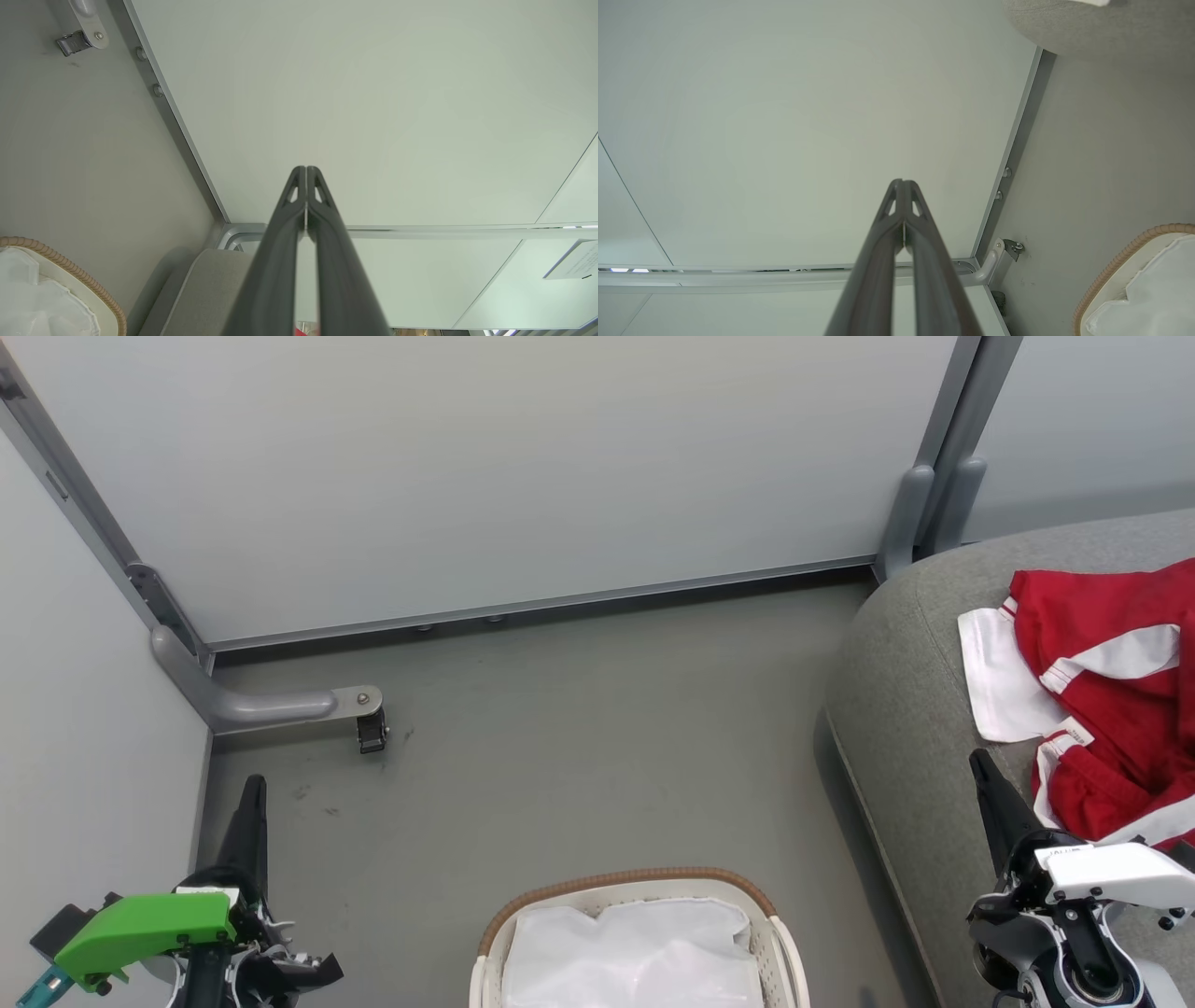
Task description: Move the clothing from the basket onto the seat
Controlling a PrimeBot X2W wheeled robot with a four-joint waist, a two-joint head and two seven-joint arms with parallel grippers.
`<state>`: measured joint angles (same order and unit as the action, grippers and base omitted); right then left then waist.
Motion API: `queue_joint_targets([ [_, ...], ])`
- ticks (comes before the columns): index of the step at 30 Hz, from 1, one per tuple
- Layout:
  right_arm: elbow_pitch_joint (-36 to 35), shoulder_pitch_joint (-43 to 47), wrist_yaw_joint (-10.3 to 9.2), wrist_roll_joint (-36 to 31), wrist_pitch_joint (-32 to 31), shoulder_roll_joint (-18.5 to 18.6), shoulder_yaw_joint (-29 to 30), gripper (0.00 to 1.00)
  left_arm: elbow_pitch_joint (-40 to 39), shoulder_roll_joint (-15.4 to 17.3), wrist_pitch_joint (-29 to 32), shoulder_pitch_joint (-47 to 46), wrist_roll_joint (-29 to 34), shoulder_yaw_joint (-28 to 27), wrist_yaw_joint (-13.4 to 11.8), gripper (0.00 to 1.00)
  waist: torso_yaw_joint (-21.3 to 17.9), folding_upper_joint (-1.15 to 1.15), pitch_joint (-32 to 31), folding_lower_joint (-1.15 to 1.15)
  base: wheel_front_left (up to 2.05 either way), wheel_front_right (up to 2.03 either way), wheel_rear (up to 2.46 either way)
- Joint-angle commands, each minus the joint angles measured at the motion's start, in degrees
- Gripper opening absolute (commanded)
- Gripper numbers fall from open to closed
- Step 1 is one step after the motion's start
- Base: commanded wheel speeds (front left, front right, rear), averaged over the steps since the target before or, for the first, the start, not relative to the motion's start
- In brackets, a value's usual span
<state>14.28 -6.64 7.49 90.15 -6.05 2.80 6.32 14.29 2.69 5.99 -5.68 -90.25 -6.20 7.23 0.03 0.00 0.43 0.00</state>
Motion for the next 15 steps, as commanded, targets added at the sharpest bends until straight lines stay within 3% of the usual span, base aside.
queue_joint_targets([
  [1,-0.3,0.6,0.00,1.2,-0.4,0.2,0.2,0.00,-0.3,0.3,0.4,-0.9,-1.2,-0.4,0.3,0.00,0.0,0.00,-0.1,0.00,0.00,0.00,0.00],
  [15,-0.4,0.8,0.00,2.3,-0.7,0.1,0.3,0.00,-0.3,0.3,0.7,-0.8,-2.2,-0.5,0.5,0.00,0.0,0.00,-0.2,0.00,0.00,0.00,0.00],
])
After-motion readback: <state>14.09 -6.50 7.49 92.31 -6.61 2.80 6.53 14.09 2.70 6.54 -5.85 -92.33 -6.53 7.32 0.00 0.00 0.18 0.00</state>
